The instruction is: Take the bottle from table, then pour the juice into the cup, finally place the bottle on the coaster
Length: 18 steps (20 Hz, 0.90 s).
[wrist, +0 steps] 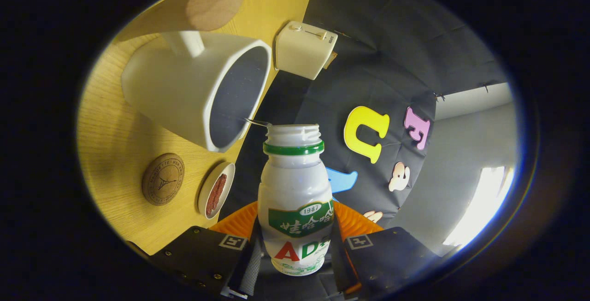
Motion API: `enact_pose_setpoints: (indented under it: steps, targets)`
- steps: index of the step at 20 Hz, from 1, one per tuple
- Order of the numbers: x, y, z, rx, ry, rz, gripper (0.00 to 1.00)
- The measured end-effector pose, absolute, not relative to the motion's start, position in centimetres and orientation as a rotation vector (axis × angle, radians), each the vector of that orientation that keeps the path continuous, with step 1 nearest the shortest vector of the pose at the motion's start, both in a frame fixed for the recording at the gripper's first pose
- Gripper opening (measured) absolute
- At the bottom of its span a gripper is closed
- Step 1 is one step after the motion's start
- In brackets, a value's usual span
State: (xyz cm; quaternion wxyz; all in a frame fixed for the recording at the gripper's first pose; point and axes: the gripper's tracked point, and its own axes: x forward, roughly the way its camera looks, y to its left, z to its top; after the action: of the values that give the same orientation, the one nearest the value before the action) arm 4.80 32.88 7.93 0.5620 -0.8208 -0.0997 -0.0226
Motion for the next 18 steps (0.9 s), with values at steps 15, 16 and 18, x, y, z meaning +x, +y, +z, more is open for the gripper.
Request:
enact_pose_setpoints:
  steps: [15,16,18]
  targets:
    - [4.9,34.5,7.8,-2.005,-0.275,-0.055,0.64]
    - [4.8,34.5,7.8,-2.012,-0.281,-0.057,0.64]
    - [4.7,34.7,7.8,-2.024,-0.292,-0.06,0.64]
